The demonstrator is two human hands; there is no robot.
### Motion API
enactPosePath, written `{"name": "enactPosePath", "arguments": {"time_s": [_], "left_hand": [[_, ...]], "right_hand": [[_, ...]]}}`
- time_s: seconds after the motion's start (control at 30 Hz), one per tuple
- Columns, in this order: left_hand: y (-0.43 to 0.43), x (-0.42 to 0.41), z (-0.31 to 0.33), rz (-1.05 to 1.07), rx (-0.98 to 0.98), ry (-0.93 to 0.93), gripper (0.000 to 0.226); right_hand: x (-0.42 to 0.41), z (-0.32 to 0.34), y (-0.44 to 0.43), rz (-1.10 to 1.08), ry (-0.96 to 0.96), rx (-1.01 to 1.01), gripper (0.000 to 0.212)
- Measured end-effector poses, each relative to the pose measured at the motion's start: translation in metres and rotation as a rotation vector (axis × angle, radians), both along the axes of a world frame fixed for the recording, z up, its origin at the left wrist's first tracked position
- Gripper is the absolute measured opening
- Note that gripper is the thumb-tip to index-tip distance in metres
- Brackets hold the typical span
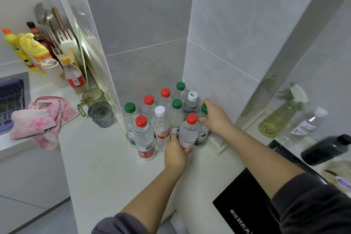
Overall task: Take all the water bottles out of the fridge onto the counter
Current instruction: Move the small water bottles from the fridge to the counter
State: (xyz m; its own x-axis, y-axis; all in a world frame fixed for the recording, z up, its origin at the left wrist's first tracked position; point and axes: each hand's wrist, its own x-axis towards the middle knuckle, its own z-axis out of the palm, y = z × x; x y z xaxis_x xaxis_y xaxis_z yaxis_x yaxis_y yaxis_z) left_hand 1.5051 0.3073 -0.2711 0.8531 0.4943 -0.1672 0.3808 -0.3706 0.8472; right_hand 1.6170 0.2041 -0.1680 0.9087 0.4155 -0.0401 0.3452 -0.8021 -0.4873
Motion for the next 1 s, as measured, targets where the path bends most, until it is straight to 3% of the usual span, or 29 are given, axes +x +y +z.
{"name": "enactPosePath", "arguments": {"time_s": [0.2, 1.0], "left_hand": [[0.002, 0.012, -0.019, -0.062, 0.048, 0.209, 0.049], [-0.001, 0.02, -0.036, -0.026, 0.113, 0.204, 0.049]], "right_hand": [[0.004, -0.004, 0.001, -0.022, -0.002, 0.076, 0.036], [0.011, -0.01, -0.002, 0.05, -0.023, 0.118, 0.038]]}}
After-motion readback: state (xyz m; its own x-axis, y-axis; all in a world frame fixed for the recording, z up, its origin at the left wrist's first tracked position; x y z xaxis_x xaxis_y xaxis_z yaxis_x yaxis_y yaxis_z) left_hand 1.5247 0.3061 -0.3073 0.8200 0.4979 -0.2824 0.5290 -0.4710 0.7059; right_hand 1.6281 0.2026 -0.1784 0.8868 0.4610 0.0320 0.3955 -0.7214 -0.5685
